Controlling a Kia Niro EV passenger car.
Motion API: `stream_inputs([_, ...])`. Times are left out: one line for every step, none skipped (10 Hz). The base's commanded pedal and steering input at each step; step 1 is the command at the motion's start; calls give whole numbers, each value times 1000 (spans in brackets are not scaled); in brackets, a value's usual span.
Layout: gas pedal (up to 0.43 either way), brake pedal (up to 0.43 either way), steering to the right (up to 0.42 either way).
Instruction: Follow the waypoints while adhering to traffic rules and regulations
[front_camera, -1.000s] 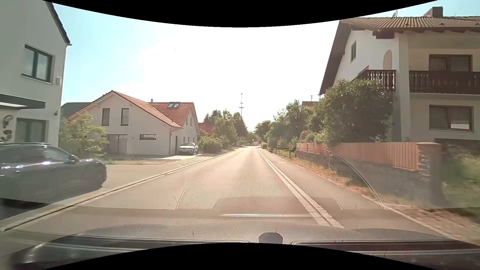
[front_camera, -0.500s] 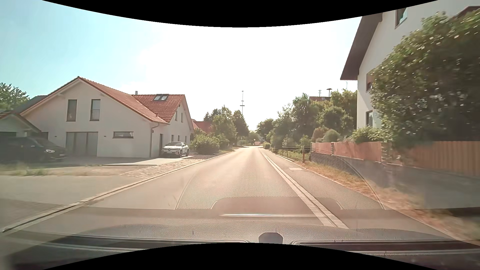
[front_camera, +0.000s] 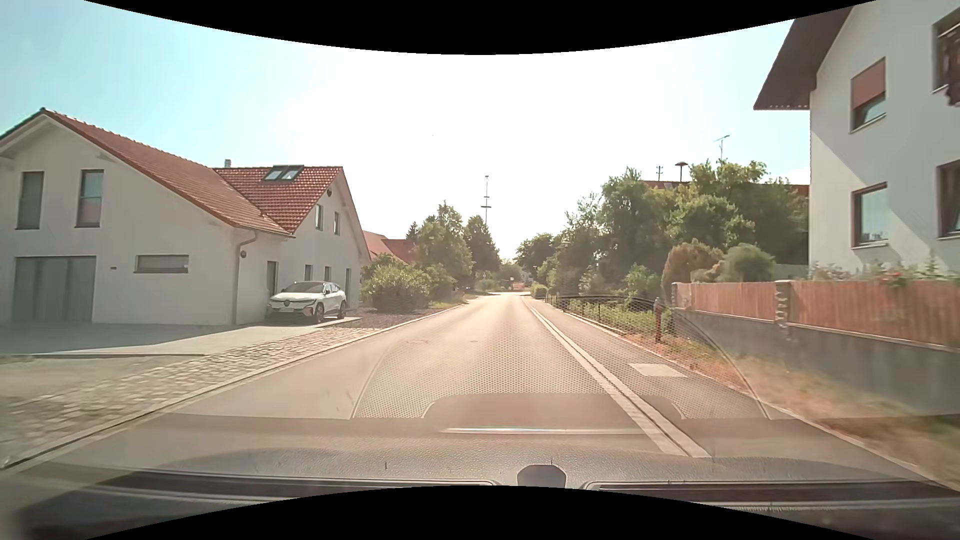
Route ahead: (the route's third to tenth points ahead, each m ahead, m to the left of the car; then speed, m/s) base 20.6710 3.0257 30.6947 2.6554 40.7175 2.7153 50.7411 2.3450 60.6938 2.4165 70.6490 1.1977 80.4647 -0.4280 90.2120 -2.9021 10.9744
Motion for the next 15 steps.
stream_inputs([59, 6, 10])
stream_inputs([59, 6, 10])
stream_inputs([59, 6, 10])
stream_inputs([59, 6, 10])
stream_inputs([59, 6, 10])
stream_inputs([59, 6, 10])
stream_inputs([59, 6, 10])
stream_inputs([59, 6, 10])
stream_inputs([59, 6, 10])
stream_inputs([59, 6, 10])
stream_inputs([39, 6, 9])
stream_inputs([39, 6, 6])
stream_inputs([39, 6, 3])
stream_inputs([39, 6, 1])
stream_inputs([39, 6, 1])
